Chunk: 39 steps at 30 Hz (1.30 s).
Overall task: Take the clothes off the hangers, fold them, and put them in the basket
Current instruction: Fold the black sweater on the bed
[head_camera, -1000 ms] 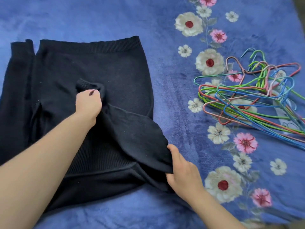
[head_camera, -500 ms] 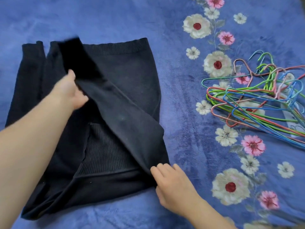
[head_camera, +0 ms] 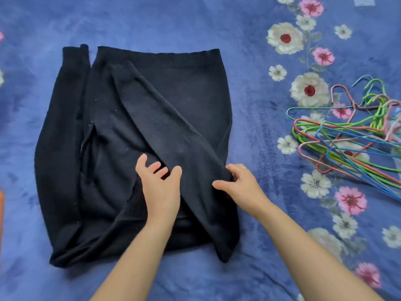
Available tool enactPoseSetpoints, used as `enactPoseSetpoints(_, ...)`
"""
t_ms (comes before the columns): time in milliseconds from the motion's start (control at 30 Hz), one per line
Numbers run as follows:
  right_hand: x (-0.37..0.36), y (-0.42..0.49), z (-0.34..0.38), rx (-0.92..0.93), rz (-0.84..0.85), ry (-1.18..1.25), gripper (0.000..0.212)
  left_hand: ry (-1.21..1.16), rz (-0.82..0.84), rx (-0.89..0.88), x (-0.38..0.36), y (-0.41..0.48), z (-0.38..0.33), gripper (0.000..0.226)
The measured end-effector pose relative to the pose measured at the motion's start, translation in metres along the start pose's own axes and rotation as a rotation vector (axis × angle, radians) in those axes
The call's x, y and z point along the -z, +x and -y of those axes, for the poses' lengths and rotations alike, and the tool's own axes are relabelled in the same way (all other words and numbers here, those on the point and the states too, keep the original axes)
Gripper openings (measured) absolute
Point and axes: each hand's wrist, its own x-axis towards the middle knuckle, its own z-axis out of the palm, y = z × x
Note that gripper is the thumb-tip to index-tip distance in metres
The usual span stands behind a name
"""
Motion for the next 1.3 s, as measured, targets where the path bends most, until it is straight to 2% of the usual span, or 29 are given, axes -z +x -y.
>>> enactPoseSetpoints(67, 0.005, -0.002, 0.002, -0.008, 0.072, 0.143, 0.009, 0.041, 0.074, 0.083, -0.005, -0.03, 0.02, 0.06)
enactPoseSetpoints(167, 0.019, -0.006, -0.002, -0.056, 0.202, 0.291, 0.02, 0.212, 0.335, 0.209, -0.01, -0.059, 0.053, 0.034)
enactPoseSetpoints(233, 0.029, -0.005, -0.004, -0.057, 0.228, 0.101, 0.025, 0.195, 0.445, 0.221, -0.01, -0.069, 0.062, 0.026)
enactPoseSetpoints(300, 0.036, -0.001, -0.004, 0.01, 0.165, -0.213, 0.035, 0.139, 0.515, 0.213, -0.009, -0.075, 0.063, 0.018)
enactPoseSetpoints(333, 0.038, 0.001, -0.004, 0.064, 0.106, -0.338, 0.033, 0.093, 0.552, 0.226, -0.006, -0.078, 0.062, 0.017)
enactPoseSetpoints(400, 0.041, 0.001, 0.004, 0.192, -0.012, -0.437, 0.024, -0.068, 0.643, 0.292, 0.0, -0.08, 0.061, 0.024)
enactPoseSetpoints(467, 0.042, 0.001, 0.017, 0.268, -0.057, -0.287, 0.015, -0.203, 0.661, 0.374, 0.005, -0.078, 0.064, 0.045)
enactPoseSetpoints(533, 0.041, -0.002, 0.026, 0.312, -0.022, -0.087, 0.025, -0.239, 0.668, 0.382, 0.011, -0.077, 0.068, 0.059)
enactPoseSetpoints(600, 0.041, -0.005, 0.031, 0.333, 0.045, 0.089, 0.03, -0.204, 0.737, 0.335, 0.012, -0.079, 0.069, 0.058)
enactPoseSetpoints(667, 0.041, -0.006, 0.035, 0.362, 0.119, 0.145, 0.03, -0.177, 0.822, 0.289, 0.012, -0.08, 0.067, 0.058)
enactPoseSetpoints(733, 0.041, -0.006, 0.041, 0.422, 0.187, 0.049, 0.023, -0.181, 0.849, 0.265, 0.013, -0.08, 0.067, 0.055)
enactPoseSetpoints(900, 0.043, 0.006, 0.051, 0.507, 0.195, -0.373, 0.017, -0.236, 0.844, 0.226, 0.016, -0.079, 0.065, 0.061)
enactPoseSetpoints(967, 0.046, 0.011, 0.051, 0.419, 0.241, -0.525, 0.021, -0.261, 0.836, 0.232, 0.016, -0.079, 0.068, 0.06)
enactPoseSetpoints(1033, 0.051, 0.015, 0.045, 0.233, 0.321, -0.654, 0.02, -0.249, 0.852, 0.234, 0.015, -0.082, 0.071, 0.047)
enactPoseSetpoints(1133, 0.058, 0.015, 0.036, 0.027, 0.427, -0.532, 0.023, -0.253, 0.873, 0.286, 0.012, -0.086, 0.081, 0.043)
enactPoseSetpoints(1200, 0.061, 0.016, 0.03, -0.028, 0.38, -0.49, 0.027, -0.286, 0.867, 0.351, 0.009, -0.087, 0.092, 0.04)
enactPoseSetpoints(1300, 0.065, 0.02, 0.013, -0.062, 0.236, -0.666, 0.031, -0.15, 0.818, 0.368, -0.001, -0.091, 0.11, 0.025)
